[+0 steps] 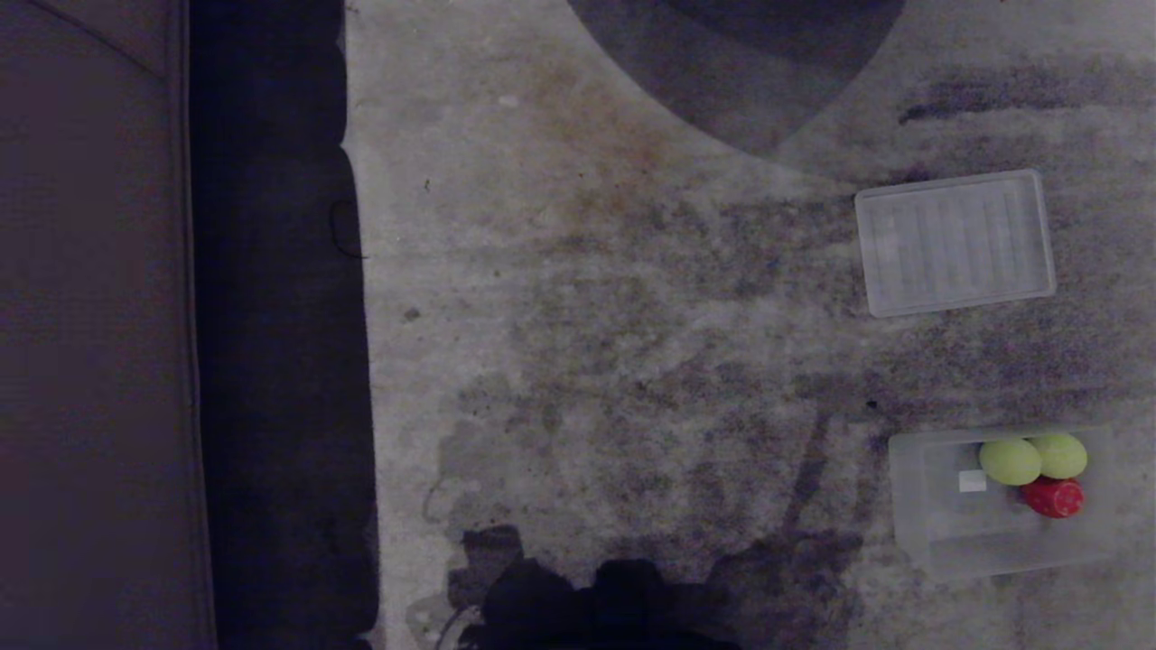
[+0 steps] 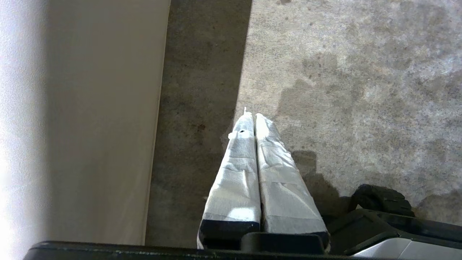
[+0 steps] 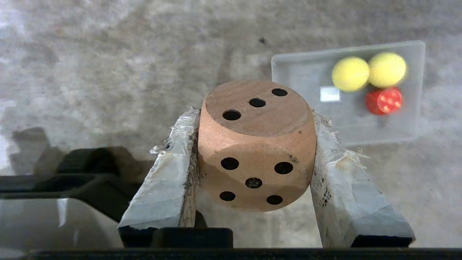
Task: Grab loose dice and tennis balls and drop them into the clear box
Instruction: Put the toys in the box
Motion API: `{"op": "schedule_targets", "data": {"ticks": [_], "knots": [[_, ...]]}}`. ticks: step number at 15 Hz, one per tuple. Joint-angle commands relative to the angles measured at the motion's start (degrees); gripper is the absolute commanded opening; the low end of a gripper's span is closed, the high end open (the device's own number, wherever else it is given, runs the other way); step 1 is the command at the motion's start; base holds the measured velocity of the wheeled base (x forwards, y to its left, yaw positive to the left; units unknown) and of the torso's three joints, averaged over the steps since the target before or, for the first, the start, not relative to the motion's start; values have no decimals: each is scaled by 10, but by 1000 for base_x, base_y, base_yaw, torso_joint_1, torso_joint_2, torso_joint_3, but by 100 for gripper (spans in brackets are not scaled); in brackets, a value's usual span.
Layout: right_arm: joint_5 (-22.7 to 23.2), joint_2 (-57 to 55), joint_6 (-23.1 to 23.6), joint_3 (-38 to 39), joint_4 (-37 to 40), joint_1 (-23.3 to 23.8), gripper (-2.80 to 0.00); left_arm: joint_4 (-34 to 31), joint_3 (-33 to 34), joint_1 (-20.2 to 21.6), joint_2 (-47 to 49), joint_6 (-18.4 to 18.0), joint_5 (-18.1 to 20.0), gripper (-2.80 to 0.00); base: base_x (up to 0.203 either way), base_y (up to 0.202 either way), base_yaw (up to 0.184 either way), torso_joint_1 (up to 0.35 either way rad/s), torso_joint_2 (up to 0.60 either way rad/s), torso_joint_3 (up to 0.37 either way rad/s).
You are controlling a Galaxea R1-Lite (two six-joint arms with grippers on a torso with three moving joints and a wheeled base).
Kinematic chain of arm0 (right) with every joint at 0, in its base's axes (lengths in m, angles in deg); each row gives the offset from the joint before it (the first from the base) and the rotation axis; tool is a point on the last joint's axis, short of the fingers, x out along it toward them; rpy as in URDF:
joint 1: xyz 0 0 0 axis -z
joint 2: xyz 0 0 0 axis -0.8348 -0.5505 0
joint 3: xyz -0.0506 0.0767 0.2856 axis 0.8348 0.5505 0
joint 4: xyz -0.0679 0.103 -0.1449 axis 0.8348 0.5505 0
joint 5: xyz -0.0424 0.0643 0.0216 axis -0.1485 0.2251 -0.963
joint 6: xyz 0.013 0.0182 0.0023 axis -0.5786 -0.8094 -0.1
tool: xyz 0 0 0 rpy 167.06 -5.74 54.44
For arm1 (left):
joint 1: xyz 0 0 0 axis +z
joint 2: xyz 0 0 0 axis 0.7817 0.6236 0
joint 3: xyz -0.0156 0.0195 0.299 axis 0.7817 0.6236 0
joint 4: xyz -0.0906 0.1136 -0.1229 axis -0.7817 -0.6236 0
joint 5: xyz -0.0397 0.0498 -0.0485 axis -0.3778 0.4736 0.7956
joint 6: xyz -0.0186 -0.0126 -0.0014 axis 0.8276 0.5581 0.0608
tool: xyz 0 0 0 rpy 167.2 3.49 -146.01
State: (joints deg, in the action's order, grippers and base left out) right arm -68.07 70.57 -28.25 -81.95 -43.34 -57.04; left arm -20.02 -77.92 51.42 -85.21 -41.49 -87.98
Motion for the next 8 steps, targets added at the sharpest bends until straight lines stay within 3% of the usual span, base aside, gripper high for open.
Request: {"op": "schedule_targets", "data": {"ticks": [1,8], "knots": [[0,17,-4,9,-1,-1,-280,0,0,0,-1,1,0,-280,0,0,0,0,0,0],[-2,17,-12,9,-1,-1,-280,0,0,0,0,0,0,-280,0,0,0,0,0,0]]}}
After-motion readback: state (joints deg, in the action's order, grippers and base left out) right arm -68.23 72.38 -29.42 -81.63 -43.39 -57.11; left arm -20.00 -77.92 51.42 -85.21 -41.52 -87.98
